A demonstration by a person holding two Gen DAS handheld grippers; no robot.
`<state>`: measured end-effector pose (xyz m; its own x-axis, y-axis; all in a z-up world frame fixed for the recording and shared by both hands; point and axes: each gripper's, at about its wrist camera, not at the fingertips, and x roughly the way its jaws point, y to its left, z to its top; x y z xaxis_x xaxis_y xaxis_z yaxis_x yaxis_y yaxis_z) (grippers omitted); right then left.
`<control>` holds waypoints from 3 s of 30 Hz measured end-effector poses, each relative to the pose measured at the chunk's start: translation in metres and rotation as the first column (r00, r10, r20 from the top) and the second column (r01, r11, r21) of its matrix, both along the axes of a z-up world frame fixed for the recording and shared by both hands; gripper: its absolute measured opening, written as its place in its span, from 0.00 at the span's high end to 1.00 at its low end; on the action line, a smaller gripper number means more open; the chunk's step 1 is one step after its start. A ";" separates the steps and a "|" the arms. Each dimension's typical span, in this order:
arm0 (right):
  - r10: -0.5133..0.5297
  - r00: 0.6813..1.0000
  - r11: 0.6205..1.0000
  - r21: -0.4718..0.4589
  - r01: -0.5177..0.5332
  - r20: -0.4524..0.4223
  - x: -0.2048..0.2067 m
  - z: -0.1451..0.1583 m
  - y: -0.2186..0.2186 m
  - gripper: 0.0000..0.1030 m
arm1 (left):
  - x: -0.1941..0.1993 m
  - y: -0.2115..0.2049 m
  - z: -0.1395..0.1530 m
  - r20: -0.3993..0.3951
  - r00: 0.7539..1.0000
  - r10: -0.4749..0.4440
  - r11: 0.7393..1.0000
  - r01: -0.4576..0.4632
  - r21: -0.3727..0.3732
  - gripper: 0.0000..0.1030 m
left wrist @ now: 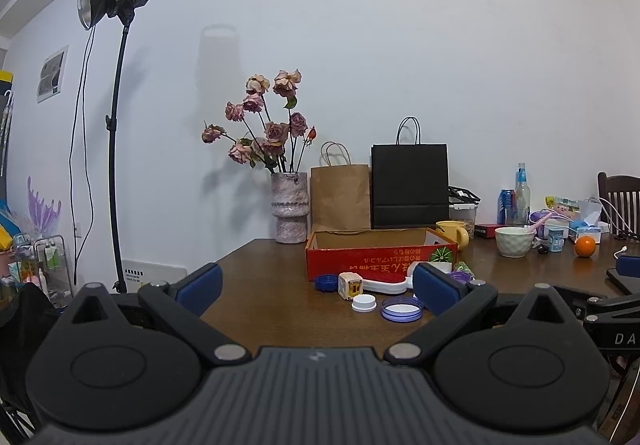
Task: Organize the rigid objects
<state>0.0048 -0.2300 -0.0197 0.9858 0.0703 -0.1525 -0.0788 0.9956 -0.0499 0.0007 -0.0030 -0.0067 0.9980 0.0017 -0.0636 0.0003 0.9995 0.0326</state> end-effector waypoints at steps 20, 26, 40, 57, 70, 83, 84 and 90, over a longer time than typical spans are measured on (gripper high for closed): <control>-0.009 1.000 1.000 0.002 0.009 0.001 -0.001 0.000 0.000 0.00 | 0.001 -0.001 0.003 0.001 1.000 0.000 1.000 0.000 0.006 0.00; -0.008 1.000 1.000 0.002 0.008 0.001 -0.001 0.000 -0.001 0.00 | 0.001 -0.001 0.003 0.003 1.000 0.001 1.000 -0.001 0.006 0.00; -0.007 1.000 1.000 0.000 0.007 0.005 0.000 0.001 -0.001 0.00 | 0.000 0.000 0.001 0.012 1.000 -0.001 1.000 0.001 0.007 0.00; -0.005 1.000 1.000 0.001 0.005 0.005 -0.001 0.000 0.000 0.00 | -0.003 -0.001 0.002 0.008 1.000 -0.003 1.000 0.002 0.004 0.00; -0.021 1.000 1.000 -0.018 0.020 -0.017 0.019 -0.008 0.000 0.00 | 0.018 0.000 -0.007 -0.009 1.000 -0.002 1.000 0.002 -0.006 0.00; -0.017 0.993 1.000 0.002 0.017 -0.119 0.100 -0.021 -0.019 0.00 | 0.106 -0.018 -0.021 -0.174 0.982 -0.068 0.998 0.066 -0.018 0.00; -0.001 0.994 1.000 0.012 0.002 -0.106 0.109 -0.021 -0.021 0.00 | 0.112 -0.020 -0.022 -0.175 0.982 -0.068 0.998 0.067 -0.010 0.00; 0.054 0.976 0.999 0.008 -0.054 -0.212 0.156 -0.022 -0.026 0.00 | 0.153 -0.024 -0.029 -0.246 0.965 -0.093 0.996 0.090 -0.022 0.00</control>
